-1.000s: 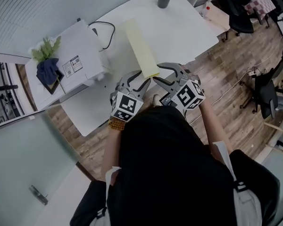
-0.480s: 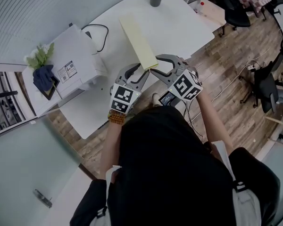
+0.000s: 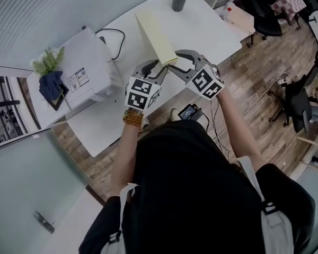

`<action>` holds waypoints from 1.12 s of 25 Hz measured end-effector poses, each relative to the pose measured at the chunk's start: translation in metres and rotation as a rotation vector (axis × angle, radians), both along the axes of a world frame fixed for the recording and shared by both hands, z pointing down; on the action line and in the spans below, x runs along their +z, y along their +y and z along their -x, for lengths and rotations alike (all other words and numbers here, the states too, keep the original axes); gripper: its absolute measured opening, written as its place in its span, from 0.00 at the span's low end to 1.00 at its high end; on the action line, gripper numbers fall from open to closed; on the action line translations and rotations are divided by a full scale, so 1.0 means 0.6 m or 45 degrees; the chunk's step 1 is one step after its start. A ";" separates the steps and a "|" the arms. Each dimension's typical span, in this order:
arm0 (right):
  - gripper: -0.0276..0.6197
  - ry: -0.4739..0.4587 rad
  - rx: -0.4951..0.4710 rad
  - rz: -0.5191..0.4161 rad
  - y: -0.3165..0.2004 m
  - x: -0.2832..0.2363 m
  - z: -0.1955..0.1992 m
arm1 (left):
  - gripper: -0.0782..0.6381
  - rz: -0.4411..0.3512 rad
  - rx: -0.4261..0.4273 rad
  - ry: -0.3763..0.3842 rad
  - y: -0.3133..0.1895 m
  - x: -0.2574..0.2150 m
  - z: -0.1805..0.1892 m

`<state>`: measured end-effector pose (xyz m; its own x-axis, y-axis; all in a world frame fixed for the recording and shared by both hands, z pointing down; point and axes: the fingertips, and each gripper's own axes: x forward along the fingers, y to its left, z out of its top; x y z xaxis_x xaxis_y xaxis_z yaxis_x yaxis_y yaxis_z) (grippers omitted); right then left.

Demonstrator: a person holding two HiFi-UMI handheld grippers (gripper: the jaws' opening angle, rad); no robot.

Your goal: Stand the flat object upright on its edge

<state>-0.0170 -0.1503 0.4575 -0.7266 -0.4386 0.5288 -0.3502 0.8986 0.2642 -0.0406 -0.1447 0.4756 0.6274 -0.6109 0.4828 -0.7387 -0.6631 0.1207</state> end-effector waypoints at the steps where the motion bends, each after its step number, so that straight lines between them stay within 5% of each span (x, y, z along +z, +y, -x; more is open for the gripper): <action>1: 0.32 -0.004 -0.009 -0.003 -0.006 -0.001 0.003 | 0.32 0.009 -0.015 -0.007 -0.006 -0.001 0.002; 12: 0.32 0.010 -0.008 0.008 -0.066 0.002 0.016 | 0.32 0.081 -0.052 -0.141 -0.063 0.002 0.015; 23: 0.31 -0.107 0.031 0.012 -0.068 -0.002 0.023 | 0.32 0.075 -0.107 -0.038 -0.067 -0.001 0.021; 28: 0.29 -0.327 0.192 -0.018 -0.062 -0.035 -0.020 | 0.30 -0.058 -0.207 0.052 -0.049 -0.014 0.054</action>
